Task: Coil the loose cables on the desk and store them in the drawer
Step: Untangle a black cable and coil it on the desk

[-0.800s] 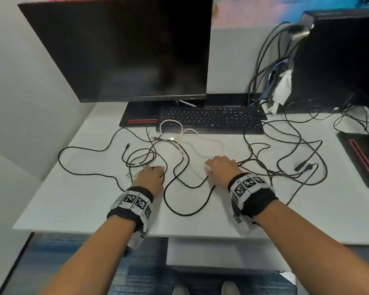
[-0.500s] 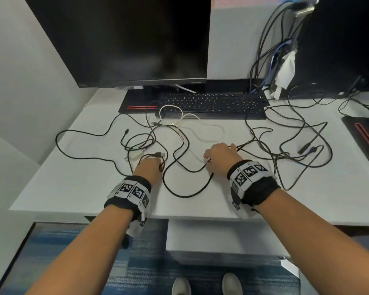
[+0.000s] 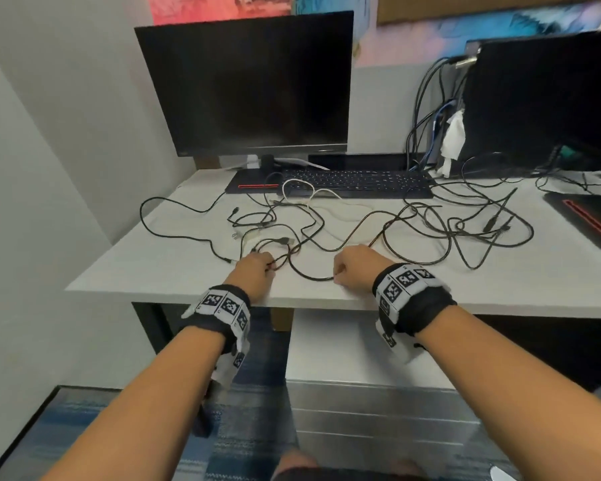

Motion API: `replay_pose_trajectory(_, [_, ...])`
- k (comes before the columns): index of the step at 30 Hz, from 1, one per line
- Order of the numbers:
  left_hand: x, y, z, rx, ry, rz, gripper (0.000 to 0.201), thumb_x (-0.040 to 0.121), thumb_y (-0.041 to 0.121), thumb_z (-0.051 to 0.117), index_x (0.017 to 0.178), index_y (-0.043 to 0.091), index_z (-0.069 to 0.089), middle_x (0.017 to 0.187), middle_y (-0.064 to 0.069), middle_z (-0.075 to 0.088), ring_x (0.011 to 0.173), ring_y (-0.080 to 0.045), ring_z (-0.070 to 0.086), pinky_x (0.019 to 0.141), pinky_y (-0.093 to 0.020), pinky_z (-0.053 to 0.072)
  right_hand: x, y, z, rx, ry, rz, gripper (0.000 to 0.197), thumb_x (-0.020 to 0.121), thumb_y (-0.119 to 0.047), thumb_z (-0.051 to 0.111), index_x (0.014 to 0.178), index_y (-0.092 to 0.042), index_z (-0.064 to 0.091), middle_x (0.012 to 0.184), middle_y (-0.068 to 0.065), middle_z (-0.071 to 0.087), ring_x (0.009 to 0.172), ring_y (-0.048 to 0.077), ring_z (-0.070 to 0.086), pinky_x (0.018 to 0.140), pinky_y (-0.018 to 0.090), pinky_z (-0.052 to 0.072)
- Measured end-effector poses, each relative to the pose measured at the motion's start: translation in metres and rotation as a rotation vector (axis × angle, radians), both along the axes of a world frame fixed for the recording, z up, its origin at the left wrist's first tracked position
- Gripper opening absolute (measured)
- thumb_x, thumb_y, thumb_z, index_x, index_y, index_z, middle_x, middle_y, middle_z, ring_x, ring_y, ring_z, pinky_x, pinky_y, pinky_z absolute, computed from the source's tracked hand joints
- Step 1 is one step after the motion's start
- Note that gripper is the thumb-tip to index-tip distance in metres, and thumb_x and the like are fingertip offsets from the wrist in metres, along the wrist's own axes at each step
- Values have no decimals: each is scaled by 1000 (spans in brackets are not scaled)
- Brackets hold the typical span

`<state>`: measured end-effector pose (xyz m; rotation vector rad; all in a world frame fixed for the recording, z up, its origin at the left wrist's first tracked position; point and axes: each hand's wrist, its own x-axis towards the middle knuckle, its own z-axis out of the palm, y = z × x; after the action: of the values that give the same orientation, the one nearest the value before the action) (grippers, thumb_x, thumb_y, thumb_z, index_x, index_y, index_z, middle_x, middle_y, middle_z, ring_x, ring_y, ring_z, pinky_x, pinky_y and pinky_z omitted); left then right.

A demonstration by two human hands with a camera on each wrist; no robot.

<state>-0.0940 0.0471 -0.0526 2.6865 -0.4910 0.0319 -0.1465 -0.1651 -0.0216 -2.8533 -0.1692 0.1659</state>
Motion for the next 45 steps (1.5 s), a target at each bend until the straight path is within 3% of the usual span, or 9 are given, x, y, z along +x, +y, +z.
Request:
replay_pose_trajectory(4, [-22,5,-3,-85,-9,9,20,95,10,44,95,-4,58,102,-20,55,98,-31,51,82,-31,37,-18,-1,-12,62,-35,-117,16,91,-13,50,100,-7,62,110,13,63,101,27,58,79,29,44])
replay_pose_trajectory(13, [-13,3,3,-346,17,105,12,96,16,41,93,13,52,89,-4,57,86,-24,53,73,-26,35,-3,-19,-25,97,-209,-271,19,91,-12,51,95,-8,69,105,11,67,97,26,60,82,30,50])
replay_pose_trajectory(18, [6,-9,-3,-344,-30,86,18,97,18,44,101,10,60,93,-6,60,85,-22,51,74,-25,34,16,-14,-36,-37,-291,-321,23,94,-14,51,109,-9,67,121,12,49,109,29,52,81,33,49])
replay_pose_trajectory(22, [7,-12,-5,-420,-23,27,12,96,18,46,92,17,57,88,-2,60,84,-21,53,73,-25,35,17,-10,-30,105,-302,-268,27,92,-15,51,119,-16,55,117,8,54,102,28,55,81,36,49])
replay_pose_trajectory(25, [1,-12,-5,-387,-24,-62,13,95,17,49,97,13,61,91,-1,61,86,-18,54,75,-23,36,7,-3,-27,299,-224,-170,47,90,-18,54,135,-25,41,117,11,55,105,29,54,91,38,46])
replay_pose_trajectory(27, [-2,-12,-7,-351,-16,-105,13,93,18,54,99,13,64,96,0,63,88,-15,54,79,-22,37,4,2,-31,218,-180,-119,49,93,-25,52,140,-33,40,121,12,53,113,30,48,100,46,40])
replay_pose_trajectory(34, [-1,-6,-11,-410,13,-9,25,84,11,64,108,18,61,110,-1,59,99,-16,54,87,-21,39,-3,7,-33,83,-197,-133,26,100,-28,39,116,-17,57,115,10,53,110,31,46,96,44,40])
replay_pose_trajectory(41, [6,-10,-18,-429,-96,113,21,85,0,51,95,13,64,123,-9,52,115,-23,51,93,-19,32,1,-22,-36,545,-327,-384,26,101,-16,32,109,0,50,100,18,59,97,35,58,74,31,40])
replay_pose_trajectory(45, [9,-14,-21,-369,-43,100,17,86,25,63,97,14,68,133,-5,49,122,-18,46,96,-19,27,10,-31,-46,882,-368,-449,25,100,-20,37,99,-7,59,85,13,65,76,20,55,61,15,40])
